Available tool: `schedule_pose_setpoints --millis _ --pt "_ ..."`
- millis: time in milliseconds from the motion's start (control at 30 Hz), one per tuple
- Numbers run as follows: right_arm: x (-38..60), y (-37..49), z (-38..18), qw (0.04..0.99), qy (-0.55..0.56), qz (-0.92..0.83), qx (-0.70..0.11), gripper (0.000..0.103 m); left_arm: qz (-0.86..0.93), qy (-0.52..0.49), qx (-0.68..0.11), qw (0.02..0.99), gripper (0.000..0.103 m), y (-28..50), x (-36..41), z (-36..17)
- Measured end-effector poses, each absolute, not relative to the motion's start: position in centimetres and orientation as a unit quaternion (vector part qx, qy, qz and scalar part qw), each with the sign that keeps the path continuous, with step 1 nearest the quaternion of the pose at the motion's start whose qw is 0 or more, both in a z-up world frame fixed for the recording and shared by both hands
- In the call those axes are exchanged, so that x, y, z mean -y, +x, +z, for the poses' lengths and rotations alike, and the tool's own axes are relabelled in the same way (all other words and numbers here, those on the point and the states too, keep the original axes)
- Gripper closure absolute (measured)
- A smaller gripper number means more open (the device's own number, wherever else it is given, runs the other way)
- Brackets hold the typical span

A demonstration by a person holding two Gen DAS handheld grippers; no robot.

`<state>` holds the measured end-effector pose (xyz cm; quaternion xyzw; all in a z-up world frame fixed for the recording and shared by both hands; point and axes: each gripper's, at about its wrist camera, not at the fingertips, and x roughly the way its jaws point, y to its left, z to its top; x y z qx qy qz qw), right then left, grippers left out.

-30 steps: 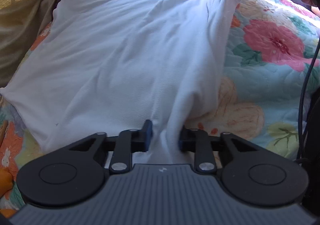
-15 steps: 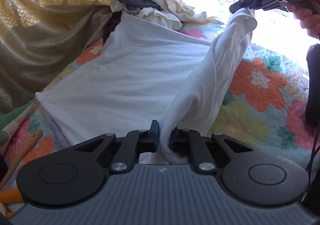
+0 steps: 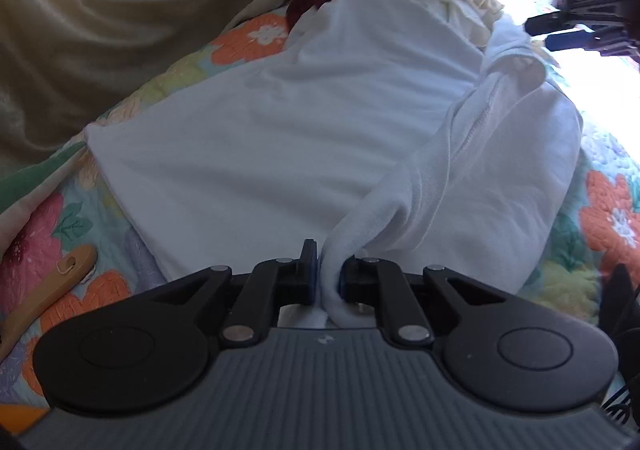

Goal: Fold clothes

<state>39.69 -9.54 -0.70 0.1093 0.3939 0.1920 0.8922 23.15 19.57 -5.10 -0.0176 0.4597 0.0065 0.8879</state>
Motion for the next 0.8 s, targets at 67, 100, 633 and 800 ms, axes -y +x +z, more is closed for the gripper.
schedule_pose_setpoints --millis 67,100,633,800 --pt "10.2 38.9 -1.7 0.895 0.109 0.184 -0.391 0.05 0.013 -0.035 -0.471 0.881 0.093 24.1 -20.9 -6.5" --pt "10.8 38.5 -2.2 0.895 0.111 0.183 -0.392 0.048 0.016 -0.041 -0.475 0.879 0.092 24.2 -21.3 -7.0" --pt "15.8 28.2 -9.9 0.846 0.123 0.215 -0.473 0.044 0.123 -0.078 -0.382 0.912 0.061 15.1 -26.0 -1.7" --pt "11.8 25.2 -7.6 0.842 0.093 0.272 -0.456 0.042 0.177 -0.115 -0.371 0.904 0.055 9.8 -27.8 -2.1"
